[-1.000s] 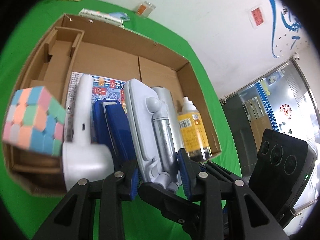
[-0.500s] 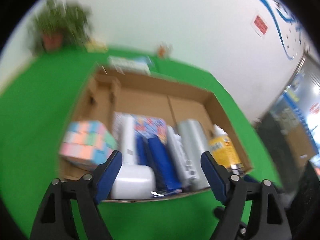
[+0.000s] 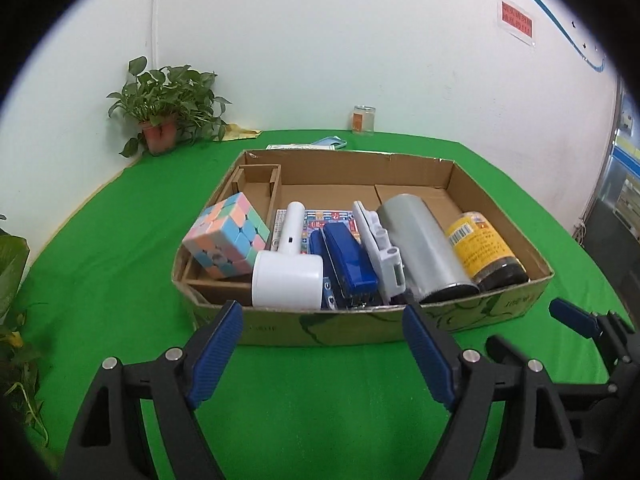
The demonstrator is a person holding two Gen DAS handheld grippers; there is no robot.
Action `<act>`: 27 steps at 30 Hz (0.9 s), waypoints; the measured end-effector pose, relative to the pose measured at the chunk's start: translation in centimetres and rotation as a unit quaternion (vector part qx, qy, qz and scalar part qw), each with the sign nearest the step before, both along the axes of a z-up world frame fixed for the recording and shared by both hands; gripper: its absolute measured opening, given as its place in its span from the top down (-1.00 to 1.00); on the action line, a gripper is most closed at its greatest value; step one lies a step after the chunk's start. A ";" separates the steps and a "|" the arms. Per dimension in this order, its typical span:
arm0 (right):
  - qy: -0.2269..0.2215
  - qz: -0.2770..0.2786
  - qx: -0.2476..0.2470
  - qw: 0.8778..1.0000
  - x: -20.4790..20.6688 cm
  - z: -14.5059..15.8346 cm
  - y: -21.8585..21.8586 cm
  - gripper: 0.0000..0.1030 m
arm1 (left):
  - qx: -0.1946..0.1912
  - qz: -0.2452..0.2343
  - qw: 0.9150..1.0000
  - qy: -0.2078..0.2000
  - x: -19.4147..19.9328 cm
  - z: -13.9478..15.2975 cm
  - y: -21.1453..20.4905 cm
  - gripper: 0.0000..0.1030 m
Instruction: Organize rigid objects
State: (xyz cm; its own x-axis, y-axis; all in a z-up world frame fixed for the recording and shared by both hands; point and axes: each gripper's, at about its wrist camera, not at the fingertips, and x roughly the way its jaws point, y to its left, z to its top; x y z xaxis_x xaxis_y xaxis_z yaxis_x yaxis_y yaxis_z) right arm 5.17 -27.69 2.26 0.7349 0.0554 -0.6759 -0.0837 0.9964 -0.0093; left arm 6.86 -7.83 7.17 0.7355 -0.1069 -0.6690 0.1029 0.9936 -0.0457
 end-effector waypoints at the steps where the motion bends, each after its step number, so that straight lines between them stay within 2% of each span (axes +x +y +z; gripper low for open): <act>1: -0.005 0.003 0.002 1.000 -0.4 0.2 -0.2 -0.40 | -0.006 -0.006 1.000 -0.003 -0.3 0.1 -0.2 -0.29; 2: -0.008 0.002 0.001 1.000 -0.6 0.4 -0.4 -0.08 | -0.018 -0.016 1.000 -0.002 -0.7 0.1 -0.3 0.65; 3: -0.012 0.001 0.001 1.000 -1.0 0.8 -0.6 -0.02 | -0.025 -0.024 0.999 0.010 -0.6 -0.1 -0.4 1.00; 4: -0.016 -0.002 0.001 1.000 -1.2 0.9 -0.8 -0.03 | -0.025 -0.023 0.999 0.020 -0.6 0.0 -0.6 0.91; 5: -0.022 -0.001 0.002 1.000 -1.4 1.2 -1.0 -0.08 | -0.020 -0.024 0.999 0.013 -0.8 0.2 -0.9 0.91; 6: -0.025 -0.003 0.002 1.000 -1.7 1.5 -0.9 -0.29 | -0.015 -0.027 1.000 0.001 -1.0 0.5 -1.1 0.91; 7: -0.028 -0.004 0.003 1.000 -1.8 1.8 -1.0 -0.50 | -0.007 -0.029 0.999 -0.015 -1.3 0.9 -1.5 0.74; 8: -0.032 -0.006 0.007 0.999 -2.0 2.0 -1.2 -0.91 | 0.007 -0.027 0.999 -0.031 -1.7 1.4 -1.9 0.04; 9: -0.041 -0.010 0.009 0.999 -2.3 2.3 -1.4 -0.99 | 0.014 -0.025 0.999 -0.042 -1.9 1.7 -2.1 -0.46; 10: -0.048 -0.012 0.010 0.999 -2.5 2.4 -1.6 -0.99 | 0.017 -0.020 0.998 -0.051 -2.1 2.0 -2.2 -0.97; 12: -0.045 -0.012 0.008 0.999 -2.4 2.5 -1.7 -0.99 | 0.013 -0.007 0.996 -0.083 -2.6 2.4 -2.2 -0.98; 16: -0.039 -0.019 0.003 0.999 -2.5 2.3 -1.9 -0.99 | 0.008 -0.011 0.999 -0.031 -1.4 1.5 -2.4 -0.98; 20: -0.035 -0.029 0.002 0.999 -2.5 2.2 -2.1 -0.99 | 0.020 0.001 0.999 -0.028 -1.6 0.8 -2.4 -0.98; 27: -0.058 -0.017 -0.004 0.998 -3.2 2.5 -1.2 -0.99 | 0.010 0.011 1.000 -0.017 -1.5 0.5 -2.2 -0.98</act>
State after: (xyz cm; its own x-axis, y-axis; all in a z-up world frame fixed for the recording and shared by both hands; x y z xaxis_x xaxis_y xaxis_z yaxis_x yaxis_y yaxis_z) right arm 1.93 -28.93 4.79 0.8099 0.0241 -0.5860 -0.0480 0.9985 -0.0252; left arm 5.36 -10.07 7.63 0.7599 -0.0774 -0.6454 0.0822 0.9964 -0.0228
